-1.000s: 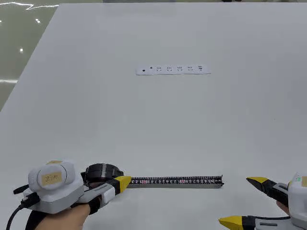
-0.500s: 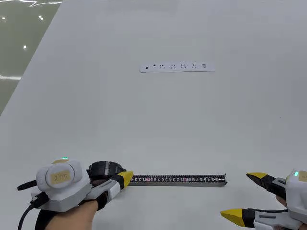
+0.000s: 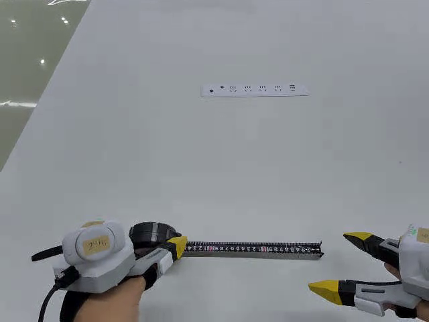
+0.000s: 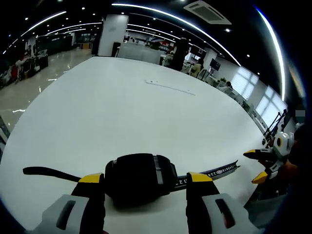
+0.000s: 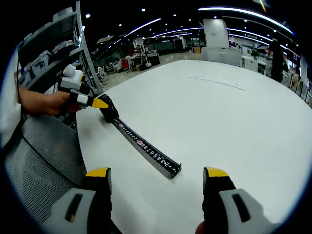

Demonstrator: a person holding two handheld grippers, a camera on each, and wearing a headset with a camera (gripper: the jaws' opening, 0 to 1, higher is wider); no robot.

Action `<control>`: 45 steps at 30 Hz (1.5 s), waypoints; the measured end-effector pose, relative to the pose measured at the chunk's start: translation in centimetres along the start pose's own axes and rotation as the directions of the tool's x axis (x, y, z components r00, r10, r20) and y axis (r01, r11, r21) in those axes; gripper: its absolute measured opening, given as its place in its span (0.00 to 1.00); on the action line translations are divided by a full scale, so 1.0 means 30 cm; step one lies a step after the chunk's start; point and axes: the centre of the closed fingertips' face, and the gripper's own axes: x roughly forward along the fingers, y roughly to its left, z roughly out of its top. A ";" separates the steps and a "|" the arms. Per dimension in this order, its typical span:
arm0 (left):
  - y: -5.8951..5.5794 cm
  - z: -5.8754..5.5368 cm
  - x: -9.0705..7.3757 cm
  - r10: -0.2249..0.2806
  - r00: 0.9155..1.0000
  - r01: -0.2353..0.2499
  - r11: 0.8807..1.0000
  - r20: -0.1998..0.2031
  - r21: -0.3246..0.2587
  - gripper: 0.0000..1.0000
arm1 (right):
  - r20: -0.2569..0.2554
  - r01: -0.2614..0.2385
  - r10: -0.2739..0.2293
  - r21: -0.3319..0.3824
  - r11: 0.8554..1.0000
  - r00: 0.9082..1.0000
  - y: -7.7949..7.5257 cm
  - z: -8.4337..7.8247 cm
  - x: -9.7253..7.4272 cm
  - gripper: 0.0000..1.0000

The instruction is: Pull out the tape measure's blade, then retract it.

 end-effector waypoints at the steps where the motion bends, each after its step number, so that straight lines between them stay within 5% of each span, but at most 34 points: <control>1: 0.000 -0.002 0.000 0.000 1.000 0.000 1.000 -0.002 0.000 0.65 | 0.000 -0.001 0.001 0.000 1.000 1.000 -0.002 0.000 0.002 0.77; 27: 0.016 -0.017 0.005 0.088 0.996 -0.088 0.995 0.002 0.041 0.59 | -0.020 -0.060 0.058 -0.086 0.995 0.998 -0.044 0.006 0.057 0.73; 45: 0.020 -0.020 0.008 0.099 0.995 -0.098 0.994 -0.014 0.059 0.58 | -0.039 -0.120 0.115 -0.199 0.973 0.993 -0.060 -0.010 0.106 0.49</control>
